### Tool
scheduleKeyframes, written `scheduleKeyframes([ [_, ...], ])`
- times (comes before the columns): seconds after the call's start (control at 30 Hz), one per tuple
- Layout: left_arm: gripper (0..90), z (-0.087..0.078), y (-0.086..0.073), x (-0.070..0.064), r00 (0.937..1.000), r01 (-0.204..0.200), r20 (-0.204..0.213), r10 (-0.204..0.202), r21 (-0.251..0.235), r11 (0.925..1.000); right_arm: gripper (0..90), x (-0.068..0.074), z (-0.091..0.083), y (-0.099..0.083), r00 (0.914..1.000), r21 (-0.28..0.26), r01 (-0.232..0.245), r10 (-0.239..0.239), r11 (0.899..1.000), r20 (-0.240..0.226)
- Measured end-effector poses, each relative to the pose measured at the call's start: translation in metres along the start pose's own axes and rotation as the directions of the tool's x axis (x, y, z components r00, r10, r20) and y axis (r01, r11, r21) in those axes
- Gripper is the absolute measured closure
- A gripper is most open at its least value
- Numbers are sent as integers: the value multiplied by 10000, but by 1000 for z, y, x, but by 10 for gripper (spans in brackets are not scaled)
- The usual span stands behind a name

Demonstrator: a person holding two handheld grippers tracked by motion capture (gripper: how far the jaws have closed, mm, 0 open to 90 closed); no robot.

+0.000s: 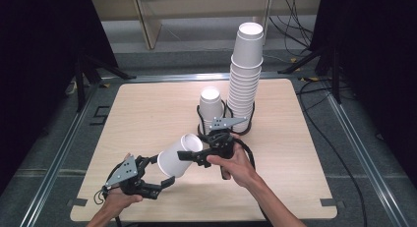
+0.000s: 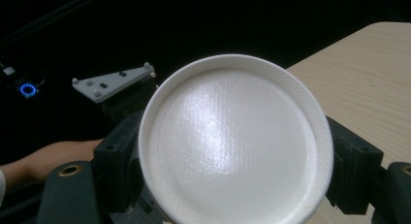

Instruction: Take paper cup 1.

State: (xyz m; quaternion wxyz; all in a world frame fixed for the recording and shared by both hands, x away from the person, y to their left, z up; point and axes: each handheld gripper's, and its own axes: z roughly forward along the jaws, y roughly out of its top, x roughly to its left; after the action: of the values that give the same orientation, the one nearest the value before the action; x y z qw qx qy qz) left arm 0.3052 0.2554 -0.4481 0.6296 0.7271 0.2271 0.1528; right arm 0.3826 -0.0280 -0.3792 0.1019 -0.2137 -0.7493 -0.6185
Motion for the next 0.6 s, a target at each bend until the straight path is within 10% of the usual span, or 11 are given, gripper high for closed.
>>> scheduleKeyframes([
  [0.6, 0, 1, 1, -1, 9983, -327, -474, 331, 107, 9994, 239, 3, 15, -9, 9966, -109, -476, 467, 9988, -673],
])
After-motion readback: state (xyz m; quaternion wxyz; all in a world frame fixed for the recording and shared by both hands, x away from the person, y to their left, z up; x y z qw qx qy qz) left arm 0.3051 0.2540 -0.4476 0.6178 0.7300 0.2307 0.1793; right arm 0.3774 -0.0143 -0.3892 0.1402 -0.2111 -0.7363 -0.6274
